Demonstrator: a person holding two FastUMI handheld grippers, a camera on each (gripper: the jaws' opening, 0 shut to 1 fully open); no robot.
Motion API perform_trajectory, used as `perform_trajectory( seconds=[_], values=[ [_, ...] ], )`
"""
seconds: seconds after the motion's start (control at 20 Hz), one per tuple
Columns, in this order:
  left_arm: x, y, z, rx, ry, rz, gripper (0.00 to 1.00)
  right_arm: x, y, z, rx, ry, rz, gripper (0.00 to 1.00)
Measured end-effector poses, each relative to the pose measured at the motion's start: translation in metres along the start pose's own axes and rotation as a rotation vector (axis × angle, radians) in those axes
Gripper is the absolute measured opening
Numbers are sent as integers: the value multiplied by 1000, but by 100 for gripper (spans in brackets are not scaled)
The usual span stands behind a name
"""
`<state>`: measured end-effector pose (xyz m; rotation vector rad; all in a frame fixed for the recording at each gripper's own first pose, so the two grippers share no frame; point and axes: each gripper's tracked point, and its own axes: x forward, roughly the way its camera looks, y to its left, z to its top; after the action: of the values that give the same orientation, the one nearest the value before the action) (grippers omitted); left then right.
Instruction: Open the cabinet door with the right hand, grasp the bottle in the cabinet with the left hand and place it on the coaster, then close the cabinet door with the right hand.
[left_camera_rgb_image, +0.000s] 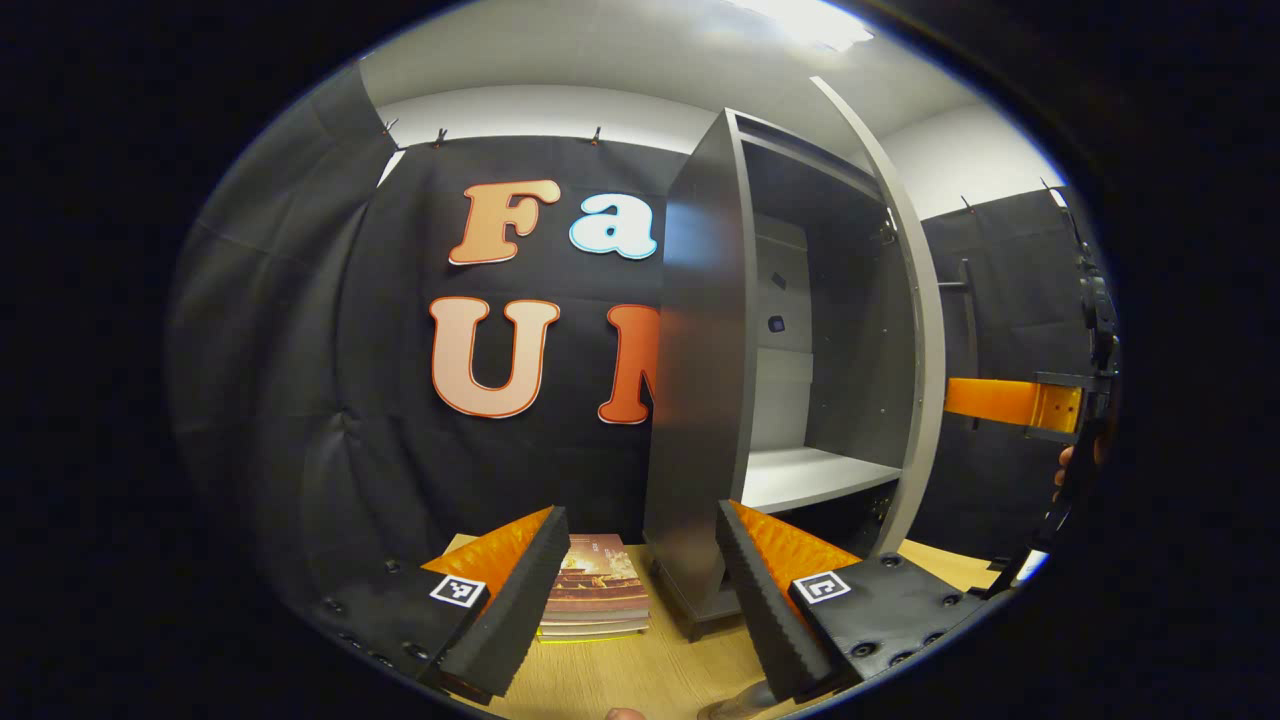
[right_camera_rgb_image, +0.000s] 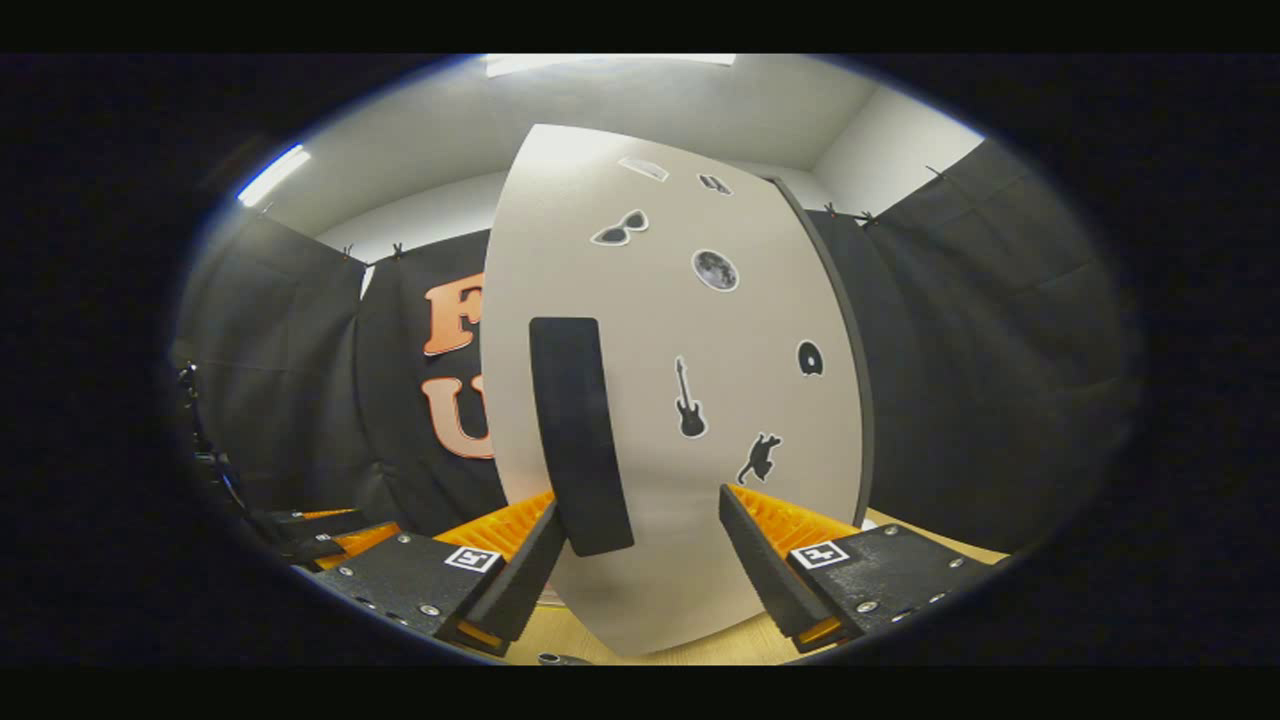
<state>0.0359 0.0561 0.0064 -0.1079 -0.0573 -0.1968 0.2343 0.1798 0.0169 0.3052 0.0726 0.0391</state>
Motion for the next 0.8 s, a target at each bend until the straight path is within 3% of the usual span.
perform_trajectory(
  seconds=[0.1, 0.15, 0.35, 0.8],
  values=[
    [2, 9, -1, -8, 6, 28, 96, 18, 3, 2, -8, 4, 22, 86],
    [1, 13, -2, -7, 8, 46, 95, 21, 2, -1, -12, 4, 32, 94],
    [-2, 25, 0, 10, 8, 97, 95, 38, 7, -6, -45, -2, 61, 91],
    [-21, 33, 2, 26, 11, 180, 96, 73, 12, -20, 45, 28, 132, 93]
  ],
)
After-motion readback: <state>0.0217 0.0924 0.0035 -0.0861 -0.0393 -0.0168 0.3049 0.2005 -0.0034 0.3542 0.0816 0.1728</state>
